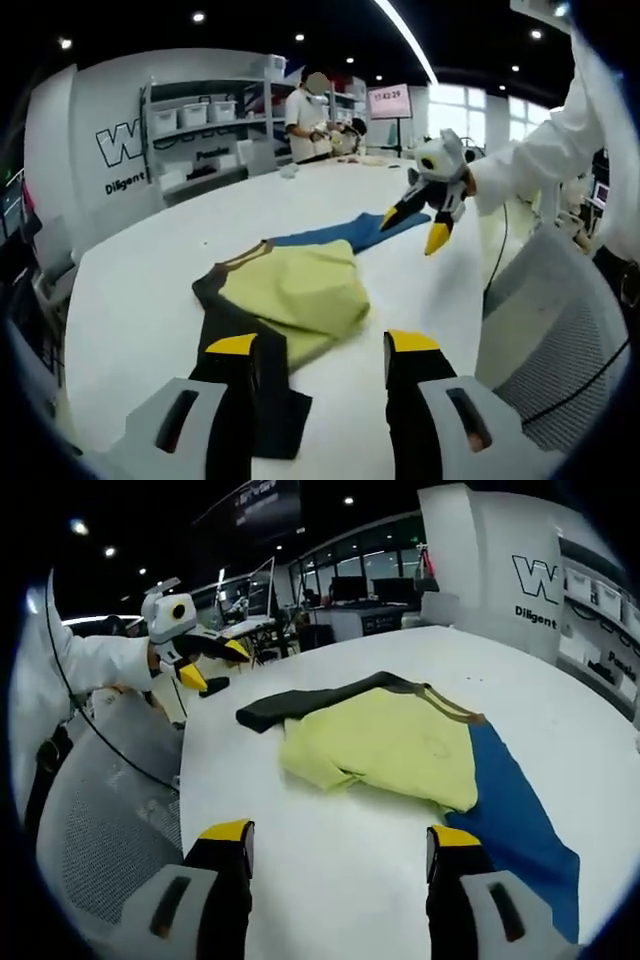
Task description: Fold the garment on the visible template until the final outline fits inside the template.
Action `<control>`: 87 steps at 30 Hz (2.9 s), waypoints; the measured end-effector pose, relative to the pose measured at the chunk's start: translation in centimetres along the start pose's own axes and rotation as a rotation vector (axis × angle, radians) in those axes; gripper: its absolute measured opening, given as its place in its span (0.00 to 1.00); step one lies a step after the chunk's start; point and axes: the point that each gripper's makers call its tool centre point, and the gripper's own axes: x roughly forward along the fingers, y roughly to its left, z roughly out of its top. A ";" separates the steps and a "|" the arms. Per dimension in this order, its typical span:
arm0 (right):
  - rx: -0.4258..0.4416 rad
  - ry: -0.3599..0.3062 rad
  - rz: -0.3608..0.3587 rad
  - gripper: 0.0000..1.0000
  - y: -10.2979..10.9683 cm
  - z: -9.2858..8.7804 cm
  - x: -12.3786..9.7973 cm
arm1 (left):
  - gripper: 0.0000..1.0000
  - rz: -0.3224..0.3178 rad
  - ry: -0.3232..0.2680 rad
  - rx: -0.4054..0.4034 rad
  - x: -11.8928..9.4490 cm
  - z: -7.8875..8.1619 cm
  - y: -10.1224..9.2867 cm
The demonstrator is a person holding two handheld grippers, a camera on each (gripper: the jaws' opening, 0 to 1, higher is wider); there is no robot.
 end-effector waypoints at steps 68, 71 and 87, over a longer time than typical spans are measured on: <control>0.124 -0.143 0.044 0.00 1.8 4.2 9.2 | 0.00 0.009 0.147 0.042 10.6 -3.2 -0.6; 0.161 -0.175 0.064 0.00 1.8 5.2 8.5 | 0.00 0.012 0.121 0.023 10.2 -2.4 -0.3; 0.389 -0.369 0.067 0.00 -1.8 12.2 7.2 | 0.00 0.080 -0.030 -0.069 10.0 3.4 4.8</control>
